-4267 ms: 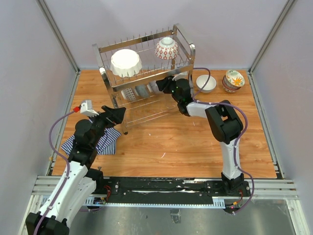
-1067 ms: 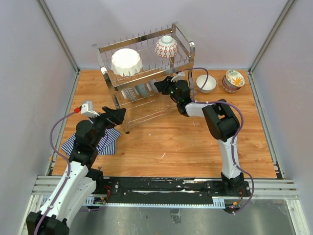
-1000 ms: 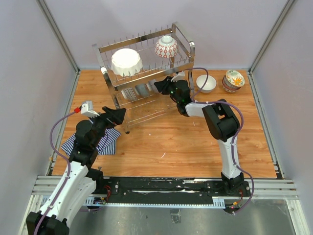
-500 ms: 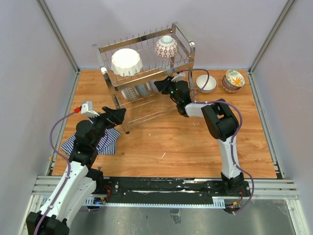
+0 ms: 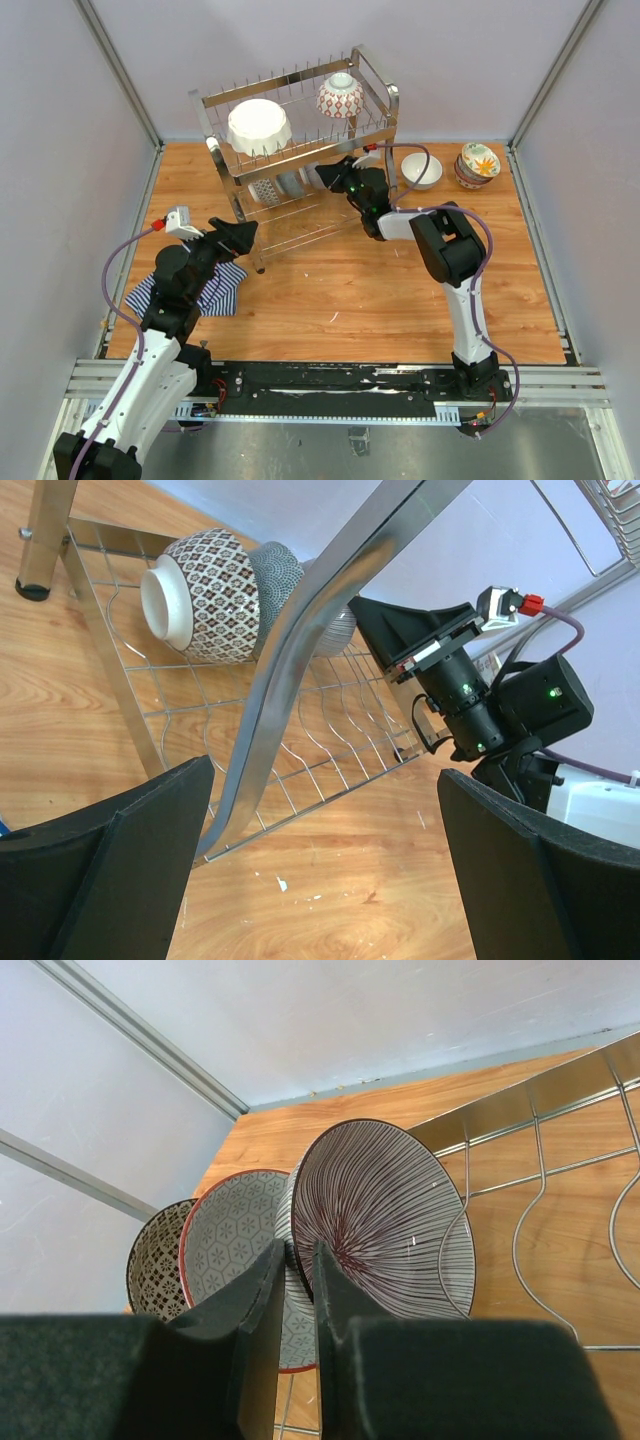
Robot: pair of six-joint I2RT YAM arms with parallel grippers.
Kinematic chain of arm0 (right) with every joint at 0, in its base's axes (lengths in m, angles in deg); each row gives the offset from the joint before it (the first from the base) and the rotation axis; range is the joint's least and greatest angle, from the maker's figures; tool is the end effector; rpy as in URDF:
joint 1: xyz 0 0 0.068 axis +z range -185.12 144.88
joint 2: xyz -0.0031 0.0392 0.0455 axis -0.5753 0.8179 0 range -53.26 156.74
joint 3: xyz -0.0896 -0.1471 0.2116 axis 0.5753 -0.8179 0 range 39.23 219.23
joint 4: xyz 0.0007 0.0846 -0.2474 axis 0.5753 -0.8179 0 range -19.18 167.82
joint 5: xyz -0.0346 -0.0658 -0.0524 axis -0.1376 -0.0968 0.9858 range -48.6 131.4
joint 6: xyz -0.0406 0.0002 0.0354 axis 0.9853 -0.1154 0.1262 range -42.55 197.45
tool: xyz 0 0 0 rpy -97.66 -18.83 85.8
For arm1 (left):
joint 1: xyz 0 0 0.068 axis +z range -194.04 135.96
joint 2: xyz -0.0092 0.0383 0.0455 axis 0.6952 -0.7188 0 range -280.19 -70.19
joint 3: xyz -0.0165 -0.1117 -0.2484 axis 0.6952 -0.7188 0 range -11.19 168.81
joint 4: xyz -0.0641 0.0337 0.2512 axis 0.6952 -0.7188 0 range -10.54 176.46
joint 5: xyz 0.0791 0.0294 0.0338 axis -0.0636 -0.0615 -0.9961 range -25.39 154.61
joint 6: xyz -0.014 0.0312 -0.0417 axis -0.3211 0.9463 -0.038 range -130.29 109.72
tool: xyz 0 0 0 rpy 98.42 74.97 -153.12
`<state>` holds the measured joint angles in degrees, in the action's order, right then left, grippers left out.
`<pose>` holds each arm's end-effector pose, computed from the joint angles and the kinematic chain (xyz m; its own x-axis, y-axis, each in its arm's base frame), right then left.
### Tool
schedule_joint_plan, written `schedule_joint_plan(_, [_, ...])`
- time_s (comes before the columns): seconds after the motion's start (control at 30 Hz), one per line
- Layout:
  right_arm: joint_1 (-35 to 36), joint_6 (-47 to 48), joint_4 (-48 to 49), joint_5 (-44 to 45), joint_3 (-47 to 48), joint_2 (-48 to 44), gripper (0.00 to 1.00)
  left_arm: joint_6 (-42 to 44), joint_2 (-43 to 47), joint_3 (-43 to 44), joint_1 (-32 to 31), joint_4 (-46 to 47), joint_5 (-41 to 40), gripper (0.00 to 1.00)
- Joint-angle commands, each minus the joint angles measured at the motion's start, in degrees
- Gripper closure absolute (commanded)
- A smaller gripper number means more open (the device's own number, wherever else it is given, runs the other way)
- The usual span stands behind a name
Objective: Unload the bowls from the dish rack
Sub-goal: Pick up the bowl from the dish rack.
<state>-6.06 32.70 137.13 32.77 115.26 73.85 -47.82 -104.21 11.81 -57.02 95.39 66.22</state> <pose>0.4240 0.2417 0.1867 -0.3407 0.6070 -0.7180 -0.5212 0.5136 0.6816 0.1583 -0.0375 0.2694 -0.1815 -0.5831 -0.7919 0.1780 0.7725 -0.6096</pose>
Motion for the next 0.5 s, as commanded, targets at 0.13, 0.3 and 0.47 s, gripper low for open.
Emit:
schedule_joint_plan(0.13, [-0.33, -3.51, 1.43, -2.55, -1.66, 2.14, 0.93, 0.71, -0.16, -0.15, -0.39, 2.19, 0.14, 0.00])
schedule_joint_plan(0.3, [-0.74, -4.34, 3.69, -3.54, -2.09, 2.53, 0.96, 0.71, -0.43, -0.10, -0.39, 2.18, 0.20, 0.00])
schedule_joint_plan(0.47, [-1.11, -5.76, 5.32, -4.03, -2.20, 3.13, 0.98, 0.80, -0.52, -0.02, -0.38, 2.19, 0.22, 0.00])
